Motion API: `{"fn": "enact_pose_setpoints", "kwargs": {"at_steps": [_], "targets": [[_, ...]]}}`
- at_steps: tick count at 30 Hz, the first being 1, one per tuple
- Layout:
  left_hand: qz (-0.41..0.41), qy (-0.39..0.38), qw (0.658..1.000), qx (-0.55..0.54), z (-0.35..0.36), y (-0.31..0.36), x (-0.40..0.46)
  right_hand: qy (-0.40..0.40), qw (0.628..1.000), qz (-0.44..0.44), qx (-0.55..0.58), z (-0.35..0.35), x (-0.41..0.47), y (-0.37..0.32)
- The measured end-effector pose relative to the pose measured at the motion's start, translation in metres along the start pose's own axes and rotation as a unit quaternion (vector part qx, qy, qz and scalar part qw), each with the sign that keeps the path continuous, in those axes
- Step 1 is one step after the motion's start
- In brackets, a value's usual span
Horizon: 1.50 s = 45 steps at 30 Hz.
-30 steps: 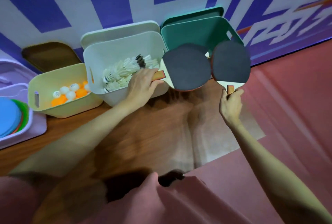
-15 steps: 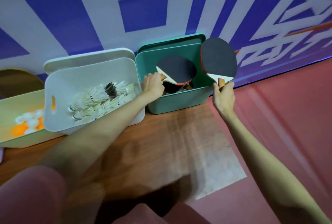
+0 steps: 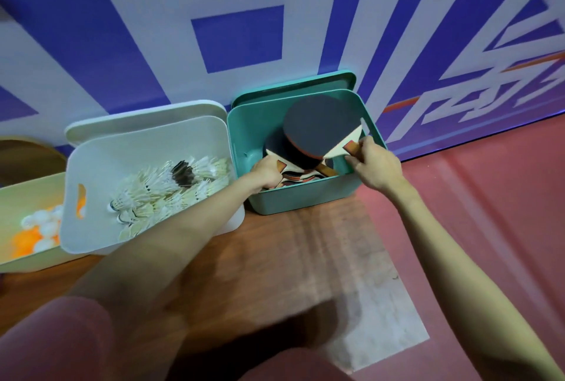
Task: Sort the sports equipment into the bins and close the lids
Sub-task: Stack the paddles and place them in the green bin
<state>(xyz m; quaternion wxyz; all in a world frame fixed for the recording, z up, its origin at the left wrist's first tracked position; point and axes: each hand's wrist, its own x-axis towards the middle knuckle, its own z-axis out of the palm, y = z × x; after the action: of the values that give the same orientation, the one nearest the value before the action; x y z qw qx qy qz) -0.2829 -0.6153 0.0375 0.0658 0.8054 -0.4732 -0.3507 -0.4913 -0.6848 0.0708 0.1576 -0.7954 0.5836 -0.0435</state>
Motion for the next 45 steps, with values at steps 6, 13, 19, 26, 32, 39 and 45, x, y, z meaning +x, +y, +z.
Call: {"fn": "enact_pose_setpoints", "kwargs": {"at_steps": [6, 13, 19, 26, 32, 39, 45], "targets": [[0.054, 0.061, 0.994, 0.067, -0.022, -0.011, -0.015, -0.076, 0.994, -0.052, -0.062, 0.008, 0.026, -0.029], [0.177, 0.179, 0.968, 0.022, -0.032, -0.046, -0.033, -0.15, 0.988, -0.028, -0.018, 0.038, 0.033, -0.046], [0.191, 0.229, 0.955, -0.011, -0.034, -0.069, -0.06, -0.019, 0.998, -0.05, -0.042, 0.049, 0.01, -0.064], [0.192, 0.299, 0.934, -0.028, -0.022, -0.135, -0.134, 0.098, 0.96, -0.228, 0.129, 0.075, -0.089, -0.114], [0.125, 0.303, 0.945, 0.008, -0.005, -0.221, -0.197, -0.006, 0.957, -0.283, 0.068, 0.122, -0.171, -0.16], [0.026, 0.275, 0.961, 0.024, 0.014, -0.328, -0.255, -0.124, 0.937, -0.322, -0.063, 0.177, -0.235, -0.231], [-0.036, 0.265, 0.964, -0.006, 0.007, -0.412, -0.289, -0.157, 0.913, -0.361, -0.105, 0.21, -0.274, -0.312]]}}
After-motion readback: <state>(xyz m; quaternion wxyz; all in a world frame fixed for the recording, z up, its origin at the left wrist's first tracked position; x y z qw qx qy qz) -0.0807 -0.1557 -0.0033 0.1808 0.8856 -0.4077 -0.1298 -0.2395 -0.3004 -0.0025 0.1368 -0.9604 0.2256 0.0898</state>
